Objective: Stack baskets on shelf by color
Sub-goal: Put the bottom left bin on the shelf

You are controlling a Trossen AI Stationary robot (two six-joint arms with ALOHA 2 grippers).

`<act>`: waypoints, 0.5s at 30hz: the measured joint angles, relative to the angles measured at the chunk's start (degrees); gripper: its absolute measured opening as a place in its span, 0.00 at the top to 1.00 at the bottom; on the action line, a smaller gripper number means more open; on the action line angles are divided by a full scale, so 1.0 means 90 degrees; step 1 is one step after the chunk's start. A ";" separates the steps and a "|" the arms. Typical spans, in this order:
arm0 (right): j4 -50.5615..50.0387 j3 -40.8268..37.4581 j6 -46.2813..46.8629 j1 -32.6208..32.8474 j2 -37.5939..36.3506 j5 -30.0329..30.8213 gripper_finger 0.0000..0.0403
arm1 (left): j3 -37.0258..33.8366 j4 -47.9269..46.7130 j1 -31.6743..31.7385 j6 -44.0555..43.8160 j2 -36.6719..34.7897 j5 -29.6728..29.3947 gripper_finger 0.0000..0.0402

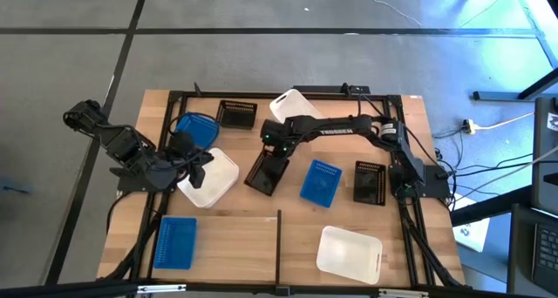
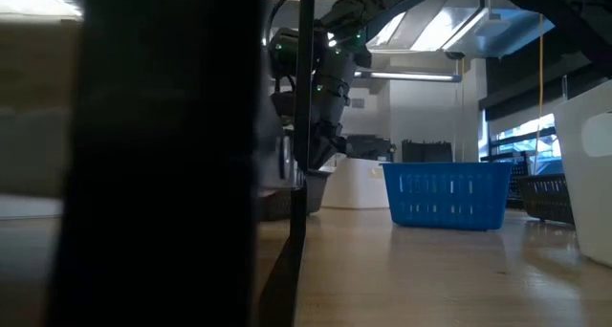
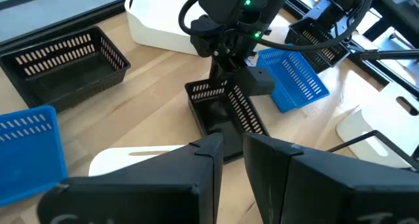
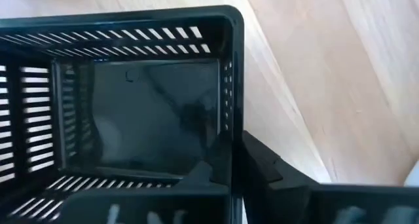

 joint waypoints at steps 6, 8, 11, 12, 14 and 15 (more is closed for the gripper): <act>-0.0988 0.0706 -0.0004 0.0207 0.0000 0.0563 0.99 | 0.0000 0.0148 0.0000 0.0021 0.0004 0.0000 0.86; -0.1448 0.1128 -0.0083 0.0291 0.0000 0.0956 0.99 | 0.0002 0.0156 0.0000 0.0142 0.0041 0.0000 0.86; -0.2026 0.1770 -0.0138 0.0413 0.0000 0.1579 0.99 | 0.0001 0.0154 0.0000 0.0225 0.0131 0.0002 0.86; -0.2149 0.1976 -0.0143 0.0451 0.0000 0.1758 0.99 | 0.0002 0.0153 0.0000 0.0232 0.0154 0.0000 0.86; -0.2315 0.2366 -0.0160 0.0531 -0.0002 0.2069 1.00 | 0.0002 0.0151 0.0000 0.0332 0.0203 0.0000 0.86; -0.2418 0.2533 -0.0169 0.0574 -0.0002 0.2245 1.00 | 0.0001 0.0151 0.0002 0.0373 0.0235 0.0000 0.86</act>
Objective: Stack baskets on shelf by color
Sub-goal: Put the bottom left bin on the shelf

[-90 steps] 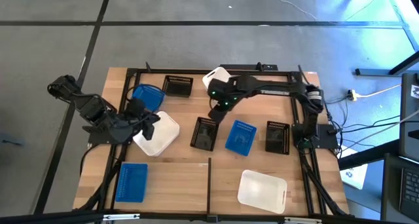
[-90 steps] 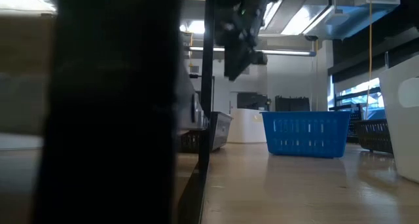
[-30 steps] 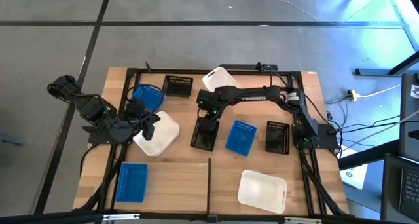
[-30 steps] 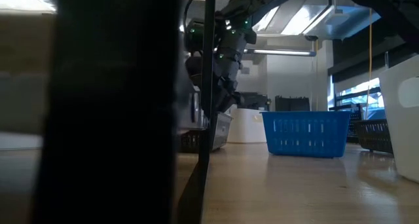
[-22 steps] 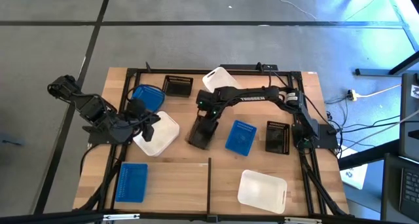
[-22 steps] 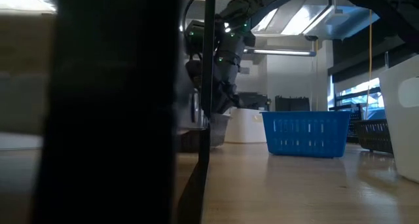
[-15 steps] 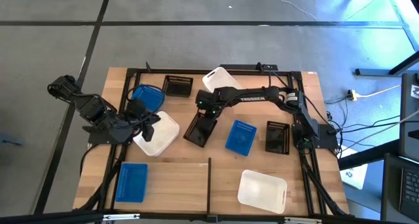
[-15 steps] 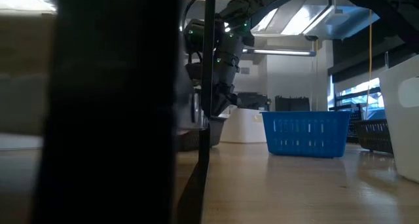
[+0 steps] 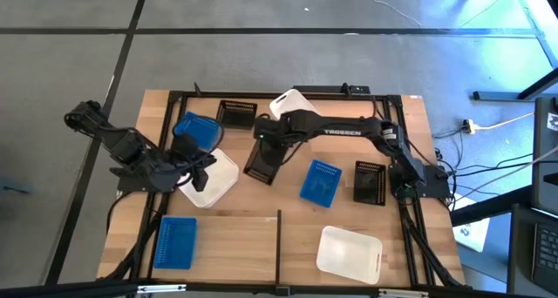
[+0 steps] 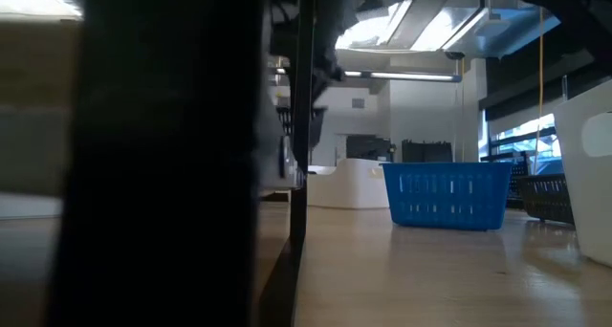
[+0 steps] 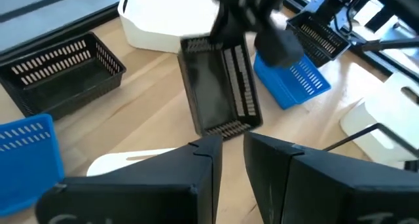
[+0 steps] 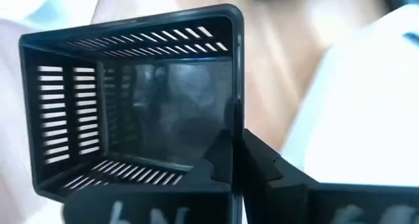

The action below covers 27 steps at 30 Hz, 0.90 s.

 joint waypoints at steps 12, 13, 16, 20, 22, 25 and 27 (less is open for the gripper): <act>0.0019 0.1119 -0.0637 0.0565 -0.0006 0.2306 1.00 | 0.0002 -0.0010 0.0228 0.2350 0.0835 -0.0739 0.86; 0.0047 0.1154 -0.0658 0.0601 -0.0010 0.2402 1.00 | 0.0002 -0.0010 0.0228 0.2473 0.0922 -0.0992 0.86; 0.0085 0.1178 -0.0688 0.0701 -0.0010 0.2728 1.00 | 0.0002 -0.0008 0.0228 0.2782 0.1158 -0.1789 0.86; 0.0096 0.1178 -0.0747 0.0831 -0.0010 0.3097 1.00 | 0.0002 -0.0002 0.0238 0.2797 0.1391 -0.2525 0.86; 0.0118 0.1178 -0.0811 0.0899 -0.0010 0.3216 1.00 | 0.0002 0.0000 0.0278 0.2793 0.1504 -0.2683 0.86; 0.0284 0.1178 -0.0920 0.1001 -0.0010 0.3454 1.00 | 0.0002 0.0005 0.0385 0.2627 0.1568 -0.2674 0.86; 0.0436 0.1178 -0.1085 0.1071 -0.0010 0.3620 1.00 | 0.0002 0.0006 0.0462 0.2446 0.1577 -0.2663 0.86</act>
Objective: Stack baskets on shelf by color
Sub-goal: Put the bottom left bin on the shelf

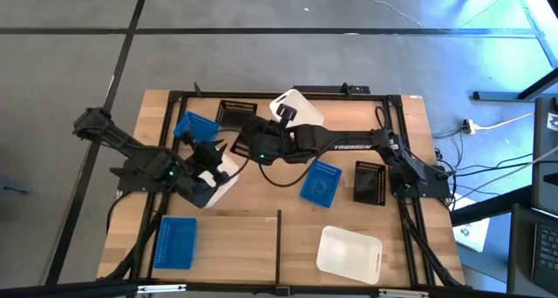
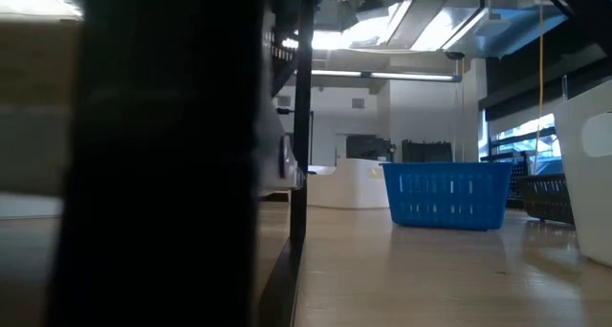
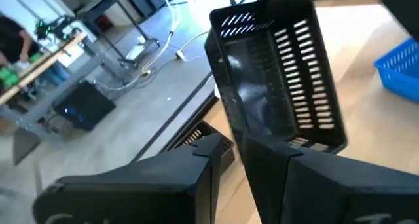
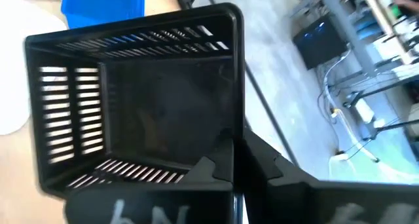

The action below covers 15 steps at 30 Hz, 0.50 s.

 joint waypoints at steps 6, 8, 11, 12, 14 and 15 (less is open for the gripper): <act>0.0458 0.0000 -0.0413 0.0146 0.0000 0.0030 1.00 | 0.0000 0.0052 0.0200 -0.0034 0.0000 -0.0009 0.86; 0.0578 0.0000 -0.0526 0.0151 0.0000 0.0030 1.00 | 0.0000 0.0152 0.0243 -0.0034 0.0000 0.0002 0.86; 0.0672 0.0000 -0.0579 0.0149 0.0000 0.0030 1.00 | 0.0000 0.0351 0.0291 -0.0030 0.0000 0.0155 0.86; 0.0694 0.0000 -0.0583 0.0148 0.0000 0.0030 1.00 | 0.0000 0.0364 0.0315 -0.0022 0.0000 0.0226 0.86; 0.0723 0.0000 -0.0607 0.0146 0.0000 0.0030 1.00 | 0.0000 0.0366 0.0351 0.0046 0.0000 0.0322 0.86; 0.0731 0.0000 -0.0643 0.0148 0.0000 0.0028 1.00 | 0.0000 0.0371 0.0366 0.0056 0.0000 0.0339 0.86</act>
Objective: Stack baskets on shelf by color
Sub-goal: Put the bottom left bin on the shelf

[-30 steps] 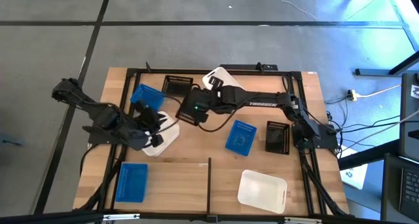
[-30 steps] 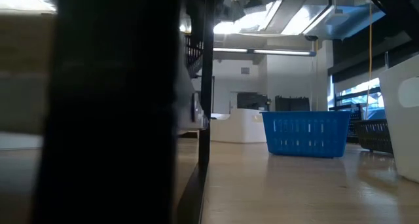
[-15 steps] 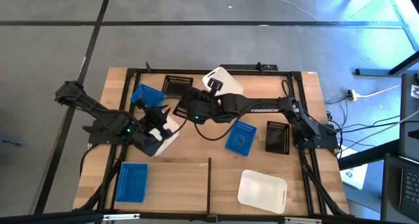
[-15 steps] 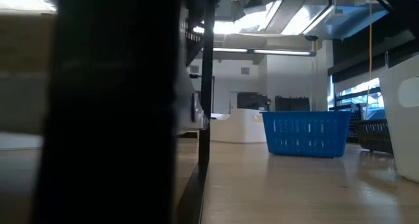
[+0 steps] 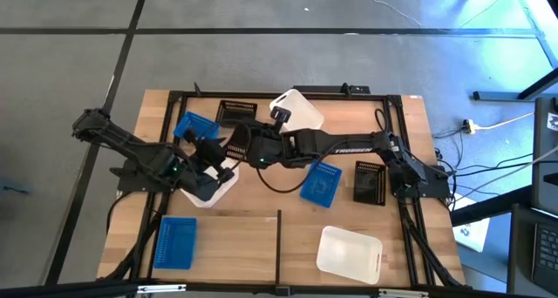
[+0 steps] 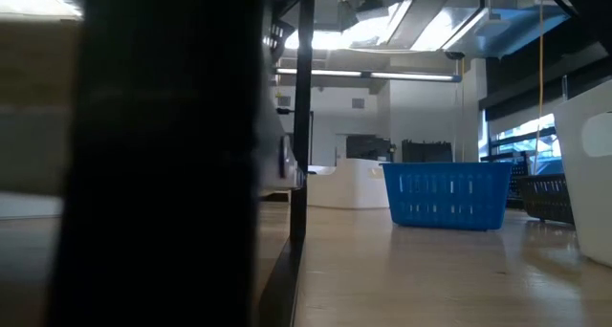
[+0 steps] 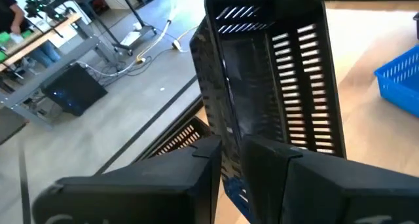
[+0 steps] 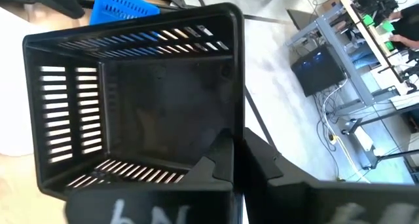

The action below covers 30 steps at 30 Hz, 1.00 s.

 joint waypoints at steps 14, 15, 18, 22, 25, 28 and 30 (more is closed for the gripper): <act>0.0161 0.0000 -0.0101 -0.0001 0.0000 -0.0211 1.00 | 0.0000 0.0267 0.0160 0.0094 0.0000 0.0014 0.86; 0.0161 0.0000 -0.0102 -0.0002 0.0000 -0.0214 1.00 | 0.0000 0.0292 0.0160 0.0094 0.0000 0.0022 0.86; 0.0159 0.0000 -0.0101 -0.0009 0.0000 -0.0236 1.00 | 0.0000 0.0304 0.0160 0.0096 0.0000 0.0046 0.86; 0.0191 0.0000 -0.0097 -0.0016 0.0000 -0.0243 1.00 | 0.0000 0.0323 0.0149 0.0147 0.0000 0.0073 0.86; 0.0187 0.0000 -0.0099 -0.0028 0.0000 -0.0248 1.00 | 0.0000 0.0323 0.0072 0.0410 -0.0002 0.0124 0.86; 0.0173 0.0000 -0.0096 -0.0028 0.0000 -0.0248 1.00 | 0.0000 0.0321 -0.0006 0.0469 -0.0002 0.0140 0.86; 0.0173 0.0000 -0.0096 -0.0030 0.0000 -0.0245 1.00 | 0.0000 0.0314 -0.0018 0.0478 -0.0002 0.0142 0.86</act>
